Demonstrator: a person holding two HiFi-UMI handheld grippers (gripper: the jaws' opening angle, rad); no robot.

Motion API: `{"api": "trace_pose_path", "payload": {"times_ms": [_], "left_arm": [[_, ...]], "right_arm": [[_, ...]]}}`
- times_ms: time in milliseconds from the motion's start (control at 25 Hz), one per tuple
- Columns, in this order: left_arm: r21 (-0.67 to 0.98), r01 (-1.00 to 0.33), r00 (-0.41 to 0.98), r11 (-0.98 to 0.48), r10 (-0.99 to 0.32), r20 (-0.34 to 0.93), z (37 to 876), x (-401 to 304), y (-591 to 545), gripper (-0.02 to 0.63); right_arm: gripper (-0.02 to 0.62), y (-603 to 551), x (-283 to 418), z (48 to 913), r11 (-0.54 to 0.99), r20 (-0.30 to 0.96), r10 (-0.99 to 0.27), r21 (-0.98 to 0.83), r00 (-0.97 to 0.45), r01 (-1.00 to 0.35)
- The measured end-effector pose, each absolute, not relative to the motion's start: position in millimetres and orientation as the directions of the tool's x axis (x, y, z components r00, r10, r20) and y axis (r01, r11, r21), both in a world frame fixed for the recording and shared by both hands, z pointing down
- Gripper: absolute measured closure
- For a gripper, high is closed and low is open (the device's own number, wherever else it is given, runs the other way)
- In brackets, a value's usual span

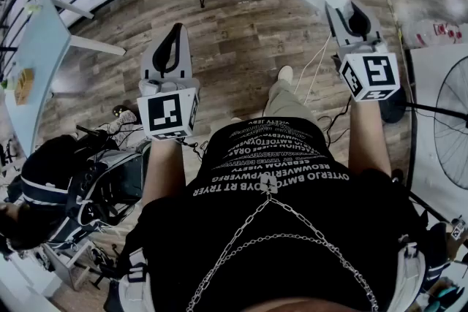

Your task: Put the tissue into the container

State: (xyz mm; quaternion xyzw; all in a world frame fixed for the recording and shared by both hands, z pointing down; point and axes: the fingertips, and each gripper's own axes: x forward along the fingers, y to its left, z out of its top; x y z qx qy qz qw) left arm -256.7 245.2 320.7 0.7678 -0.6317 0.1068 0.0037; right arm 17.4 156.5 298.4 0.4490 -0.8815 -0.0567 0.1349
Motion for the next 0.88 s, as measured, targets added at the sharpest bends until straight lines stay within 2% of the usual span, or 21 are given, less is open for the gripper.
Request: {"api": "trace_pose_path", "payload": {"times_ms": [200, 480, 880], "left_arm": [[-0.146, -0.966, 0.196, -0.212, -0.974, 0.118, 300, -229, 315, 0.577], [-0.16, -0.96, 0.214, -0.228, -0.972, 0.098, 295, -178, 347, 0.577], [-0.172, -0.971, 0.144, -0.166, -0.981, 0.131, 329, -169, 318, 0.577]], "right_arm": [[0.486, 240, 47, 295, 0.582, 0.185, -0.813, 0.225, -0.553, -0.781], [0.485, 286, 100, 298, 0.556, 0.175, -0.83, 0.188, -0.529, -0.81], [0.485, 235, 124, 329, 0.578, 0.168, -0.814, 0.134, -0.557, -0.805]]}}
